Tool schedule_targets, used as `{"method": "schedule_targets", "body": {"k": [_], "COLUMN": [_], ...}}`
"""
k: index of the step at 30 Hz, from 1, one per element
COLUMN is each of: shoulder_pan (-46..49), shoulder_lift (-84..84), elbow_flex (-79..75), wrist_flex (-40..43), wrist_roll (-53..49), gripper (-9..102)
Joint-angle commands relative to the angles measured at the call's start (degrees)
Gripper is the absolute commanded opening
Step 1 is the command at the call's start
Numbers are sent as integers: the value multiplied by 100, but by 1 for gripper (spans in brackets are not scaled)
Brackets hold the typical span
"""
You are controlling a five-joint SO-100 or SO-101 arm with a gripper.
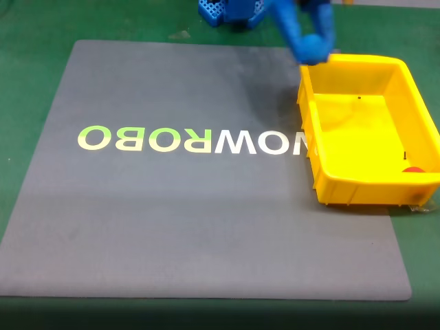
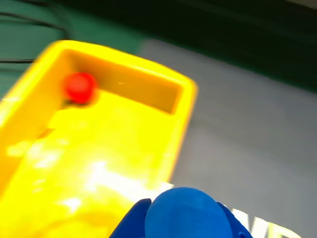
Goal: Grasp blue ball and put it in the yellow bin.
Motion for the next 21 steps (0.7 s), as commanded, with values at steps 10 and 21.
{"method": "schedule_targets", "body": {"k": [10, 21], "shoulder_pan": [-1072, -958], "shoulder_lift": [26, -79], "elbow_flex": [-158, -167], "wrist_flex": [-53, -97], "wrist_roll": [97, 167], "gripper": [0, 41]}}
